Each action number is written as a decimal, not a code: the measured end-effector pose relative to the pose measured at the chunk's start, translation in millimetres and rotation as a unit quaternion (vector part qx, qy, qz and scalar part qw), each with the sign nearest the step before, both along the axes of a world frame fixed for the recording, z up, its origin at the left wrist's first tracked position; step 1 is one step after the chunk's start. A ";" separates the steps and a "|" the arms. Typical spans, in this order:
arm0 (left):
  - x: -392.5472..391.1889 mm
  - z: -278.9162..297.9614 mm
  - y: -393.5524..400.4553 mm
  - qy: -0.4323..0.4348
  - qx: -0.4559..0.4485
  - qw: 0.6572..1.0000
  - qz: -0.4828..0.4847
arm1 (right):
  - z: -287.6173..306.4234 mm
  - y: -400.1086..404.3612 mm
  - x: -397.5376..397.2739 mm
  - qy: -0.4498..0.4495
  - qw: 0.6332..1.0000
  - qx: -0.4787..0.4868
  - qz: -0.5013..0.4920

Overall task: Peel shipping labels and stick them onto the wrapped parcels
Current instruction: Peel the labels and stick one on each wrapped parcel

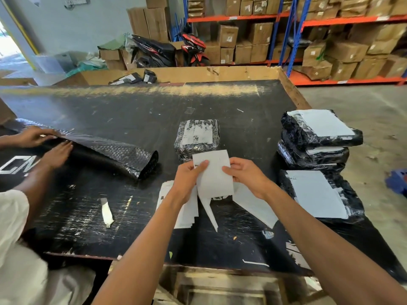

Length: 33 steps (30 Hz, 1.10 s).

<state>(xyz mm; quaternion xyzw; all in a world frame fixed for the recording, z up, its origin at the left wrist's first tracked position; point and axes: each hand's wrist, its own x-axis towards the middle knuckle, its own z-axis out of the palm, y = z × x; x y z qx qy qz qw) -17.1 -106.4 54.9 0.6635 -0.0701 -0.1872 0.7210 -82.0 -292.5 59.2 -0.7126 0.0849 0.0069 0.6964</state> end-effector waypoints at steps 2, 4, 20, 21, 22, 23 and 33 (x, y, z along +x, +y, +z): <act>-1.9 -0.2 -8.5 -0.007 -0.001 1.000 -0.012 | 4.9 -10.7 -6.7 -0.019 0.999 0.019 -0.039; -1.6 0.1 -14.0 -0.010 0.011 0.999 -0.032 | 8.3 -22.0 -11.0 -0.039 0.996 0.025 -0.071; -1.3 33.6 -44.1 -0.054 0.038 0.995 -0.069 | 26.0 -50.0 -21.0 -0.089 0.992 -0.060 -0.061; -0.9 33.6 -44.6 -0.057 0.042 0.995 -0.068 | 26.0 -50.7 -20.9 -0.090 0.992 -0.070 -0.062; -0.4 33.4 -45.1 -0.059 0.047 0.995 -0.067 | 25.9 -51.3 -20.7 -0.090 0.991 -0.078 -0.064; 0.3 33.2 -45.5 -0.061 0.049 0.995 -0.066 | 26.2 -51.4 -20.5 -0.090 0.990 -0.084 -0.067; 3.9 33.7 -45.9 -0.049 0.036 0.994 -0.086 | 26.6 -53.2 -18.4 -0.109 0.991 -0.064 -0.045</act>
